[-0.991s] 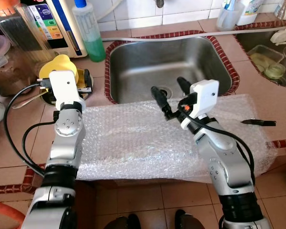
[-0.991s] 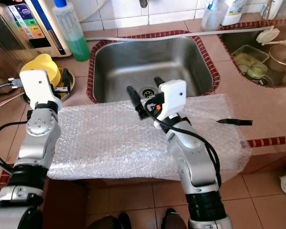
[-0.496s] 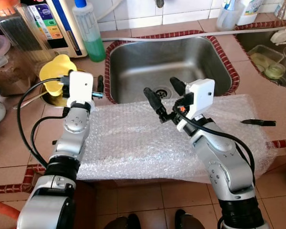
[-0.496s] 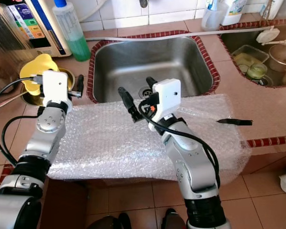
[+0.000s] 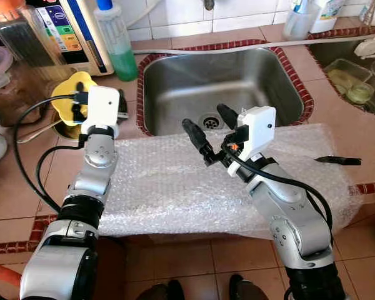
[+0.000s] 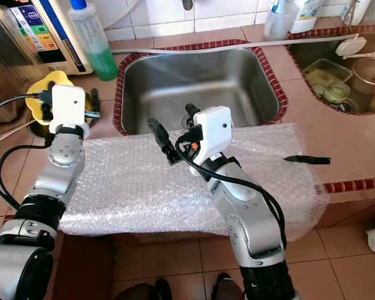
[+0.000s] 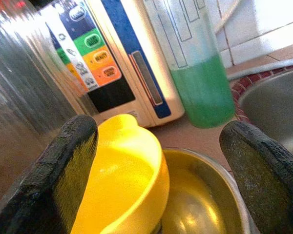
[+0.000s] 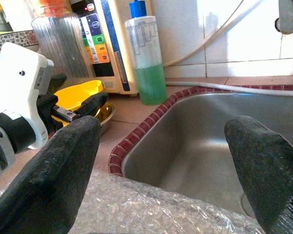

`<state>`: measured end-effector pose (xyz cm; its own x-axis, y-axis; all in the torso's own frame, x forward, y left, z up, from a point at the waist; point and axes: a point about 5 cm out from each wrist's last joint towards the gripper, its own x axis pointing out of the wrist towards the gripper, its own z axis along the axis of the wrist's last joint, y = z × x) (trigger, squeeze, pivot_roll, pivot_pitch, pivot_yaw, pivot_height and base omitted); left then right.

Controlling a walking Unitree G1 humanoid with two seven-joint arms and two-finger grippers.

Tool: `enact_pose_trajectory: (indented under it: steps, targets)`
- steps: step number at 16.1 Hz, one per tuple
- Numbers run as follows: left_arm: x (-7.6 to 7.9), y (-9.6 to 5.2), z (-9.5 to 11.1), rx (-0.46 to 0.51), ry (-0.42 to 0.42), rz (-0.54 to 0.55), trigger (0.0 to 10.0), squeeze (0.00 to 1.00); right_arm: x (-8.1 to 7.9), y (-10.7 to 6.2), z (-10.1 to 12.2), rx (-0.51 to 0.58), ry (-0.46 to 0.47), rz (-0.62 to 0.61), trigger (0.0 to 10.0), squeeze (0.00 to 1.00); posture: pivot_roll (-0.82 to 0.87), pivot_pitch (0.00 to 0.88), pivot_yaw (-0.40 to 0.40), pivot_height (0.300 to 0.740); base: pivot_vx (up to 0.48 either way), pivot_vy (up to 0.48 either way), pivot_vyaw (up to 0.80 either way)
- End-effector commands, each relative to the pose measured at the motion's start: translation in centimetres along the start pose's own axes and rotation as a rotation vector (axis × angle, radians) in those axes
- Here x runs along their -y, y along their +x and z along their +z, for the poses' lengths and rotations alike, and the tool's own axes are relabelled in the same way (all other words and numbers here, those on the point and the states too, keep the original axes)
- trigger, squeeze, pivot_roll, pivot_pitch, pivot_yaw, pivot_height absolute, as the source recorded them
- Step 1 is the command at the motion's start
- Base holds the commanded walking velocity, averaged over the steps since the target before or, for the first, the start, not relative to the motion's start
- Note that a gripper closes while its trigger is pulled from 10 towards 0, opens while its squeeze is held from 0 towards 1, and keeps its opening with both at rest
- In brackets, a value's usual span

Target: Kitchen organization

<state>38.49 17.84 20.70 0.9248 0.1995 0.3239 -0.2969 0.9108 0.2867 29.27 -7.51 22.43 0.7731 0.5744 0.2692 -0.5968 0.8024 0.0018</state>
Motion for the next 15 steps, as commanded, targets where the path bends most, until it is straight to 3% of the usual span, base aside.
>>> enact_pose_trajectory:
  steps: [1,4,7,10,13,15]
  targets:
    - [-0.2,-0.2,-0.5,-0.006,0.009,0.018,10.0,0.0,-0.6,-0.1,0.2,0.005,0.002,0.012,10.0,1.0,-0.16,0.252,0.119,0.74,0.0,0.0,0.0]
    - [1.2,-0.8,-0.4,0.004,0.012,0.028,10.0,0.0,-0.8,0.1,0.2,0.003,0.007,0.021,10.0,1.0,-0.15,0.25,0.108,0.74,0.0,0.0,0.0]
    - [2.4,-1.2,-0.6,0.002,0.011,-0.039,10.0,0.0,-1.1,0.3,0.2,0.003,-0.002,0.039,10.0,1.0,-0.16,0.245,0.102,0.74,0.0,0.0,0.0]
    - [1.5,-1.0,-1.3,-0.017,0.039,-0.037,10.0,0.0,-1.1,0.4,0.3,0.005,-0.004,0.039,10.0,1.0,-0.16,0.245,0.1,0.74,0.0,0.0,0.0]
    - [-0.5,0.3,-1.0,-0.024,0.067,0.043,10.0,0.0,-1.2,0.3,0.3,0.003,-0.009,0.043,10.0,1.0,-0.16,0.244,0.101,0.74,0.0,0.0,0.0]
    - [-1.6,0.7,-0.7,-0.012,0.043,0.053,10.0,0.0,-1.2,0.3,0.4,0.005,-0.008,0.048,10.0,1.0,-0.16,0.244,0.104,0.74,0.0,0.0,0.0]
